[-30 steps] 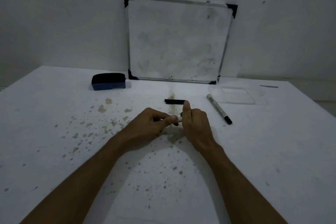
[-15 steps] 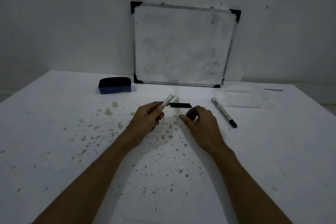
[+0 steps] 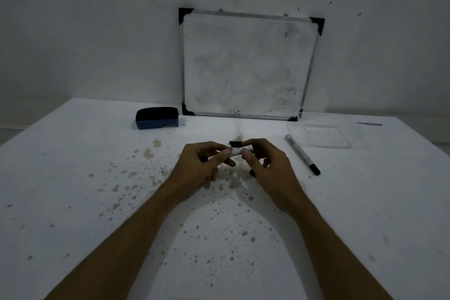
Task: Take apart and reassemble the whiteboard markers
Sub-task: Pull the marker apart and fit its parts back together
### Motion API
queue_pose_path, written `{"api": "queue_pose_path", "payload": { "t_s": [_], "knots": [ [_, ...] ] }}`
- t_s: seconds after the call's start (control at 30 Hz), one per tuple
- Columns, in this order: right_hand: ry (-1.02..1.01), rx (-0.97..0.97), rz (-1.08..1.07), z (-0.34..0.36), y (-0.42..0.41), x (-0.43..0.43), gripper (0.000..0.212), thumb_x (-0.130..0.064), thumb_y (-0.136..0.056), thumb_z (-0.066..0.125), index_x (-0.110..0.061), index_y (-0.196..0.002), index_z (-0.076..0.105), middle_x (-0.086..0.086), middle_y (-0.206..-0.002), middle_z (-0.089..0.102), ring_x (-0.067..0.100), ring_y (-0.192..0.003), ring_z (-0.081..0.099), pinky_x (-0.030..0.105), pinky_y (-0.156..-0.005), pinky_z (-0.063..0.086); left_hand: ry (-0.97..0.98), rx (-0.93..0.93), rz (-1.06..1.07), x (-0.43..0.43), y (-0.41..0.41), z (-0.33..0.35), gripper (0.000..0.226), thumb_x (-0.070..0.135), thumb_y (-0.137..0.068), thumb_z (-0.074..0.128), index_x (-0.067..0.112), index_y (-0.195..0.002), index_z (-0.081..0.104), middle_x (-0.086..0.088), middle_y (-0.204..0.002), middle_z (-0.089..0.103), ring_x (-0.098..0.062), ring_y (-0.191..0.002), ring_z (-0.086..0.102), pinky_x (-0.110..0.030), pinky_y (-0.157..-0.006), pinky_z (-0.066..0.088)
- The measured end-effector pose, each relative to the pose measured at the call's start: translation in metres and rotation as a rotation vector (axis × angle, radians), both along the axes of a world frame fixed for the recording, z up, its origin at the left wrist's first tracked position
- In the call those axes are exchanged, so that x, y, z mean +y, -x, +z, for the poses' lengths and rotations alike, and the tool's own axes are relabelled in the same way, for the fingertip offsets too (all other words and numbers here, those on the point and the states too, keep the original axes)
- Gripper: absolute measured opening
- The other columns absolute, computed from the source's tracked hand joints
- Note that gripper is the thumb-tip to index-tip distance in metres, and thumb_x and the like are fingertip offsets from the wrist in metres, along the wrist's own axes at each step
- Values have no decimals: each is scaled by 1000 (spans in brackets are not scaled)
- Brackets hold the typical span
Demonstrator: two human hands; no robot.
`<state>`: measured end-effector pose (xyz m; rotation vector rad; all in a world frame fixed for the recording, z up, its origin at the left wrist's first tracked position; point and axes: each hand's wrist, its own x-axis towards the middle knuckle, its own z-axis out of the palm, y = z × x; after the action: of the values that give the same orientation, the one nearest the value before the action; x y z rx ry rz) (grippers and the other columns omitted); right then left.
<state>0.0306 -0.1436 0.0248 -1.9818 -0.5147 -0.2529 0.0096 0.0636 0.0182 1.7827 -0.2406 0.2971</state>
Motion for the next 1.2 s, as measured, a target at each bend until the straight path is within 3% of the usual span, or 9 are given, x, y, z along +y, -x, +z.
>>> {"api": "queue_pose_path", "payload": {
  "t_s": [0.07,0.2,0.43,0.63,0.73,0.83,0.97,1.1,1.2],
  "knots": [
    [-124,87,32,2,0,1,16,-34,-101,62,-32,-116,69,-12,-98,75,5,-92,70,33,-67,63,100,-9,50,-3,1,1,25,44,-94,72,26,-110,77,-2,-89,84,-20,-50,69,-32,-44,57],
    [-336,171,2,6,-3,2,14,-27,-102,62,-21,-112,70,-11,-93,79,0,-76,67,13,-63,53,463,92,4,-2,2,9,47,52,-92,66,15,-122,71,-18,-98,81,-29,-65,74,-33,-53,60],
    [-316,215,32,9,2,11,22,-32,-101,63,-20,-116,73,-3,-99,80,6,-84,73,24,-69,59,569,142,88,-33,5,11,42,42,-88,68,7,-108,75,-13,-93,80,-23,-79,77,-28,-71,63],
    [-1264,771,86,16,-15,2,62,-54,-106,38,-3,-131,66,17,-129,72,26,-121,67,37,-109,47,466,-20,147,-57,11,23,31,46,-89,65,18,-99,76,-2,-87,83,-18,-82,80,-24,-70,63],
    [-1242,836,138,13,-13,7,68,-59,-105,30,-7,-127,68,13,-129,73,26,-124,65,41,-112,45,194,88,110,-82,17,3,28,50,-89,63,26,-97,76,2,-88,83,-17,-84,80,-34,-71,65],
    [-1276,848,125,13,-12,11,69,-58,-105,32,-5,-127,69,14,-126,74,30,-122,67,44,-110,47,226,80,147,-75,12,6,25,44,-95,65,21,-96,76,-1,-84,83,-18,-77,80,-42,-68,67],
    [-1349,774,104,14,-17,6,62,-48,-109,31,-1,-124,69,18,-122,75,29,-121,68,39,-108,48,359,-54,253,-65,12,13,18,41,-98,63,29,-93,75,1,-81,82,-17,-72,79,-26,-62,63],
    [-1292,762,89,12,-11,17,59,-44,-110,33,-1,-114,73,17,-116,77,25,-109,74,37,-106,51,178,42,90,-82,17,3,22,51,-90,63,33,-94,76,9,-88,82,-11,-82,79,-24,-70,63],
    [-1255,737,77,13,-9,15,57,-48,-108,37,-5,-109,75,13,-110,79,24,-103,75,37,-96,55,221,26,99,-75,13,5,26,48,-91,65,25,-98,76,2,-89,83,-16,-83,80,-29,-73,65]
  ]
}}
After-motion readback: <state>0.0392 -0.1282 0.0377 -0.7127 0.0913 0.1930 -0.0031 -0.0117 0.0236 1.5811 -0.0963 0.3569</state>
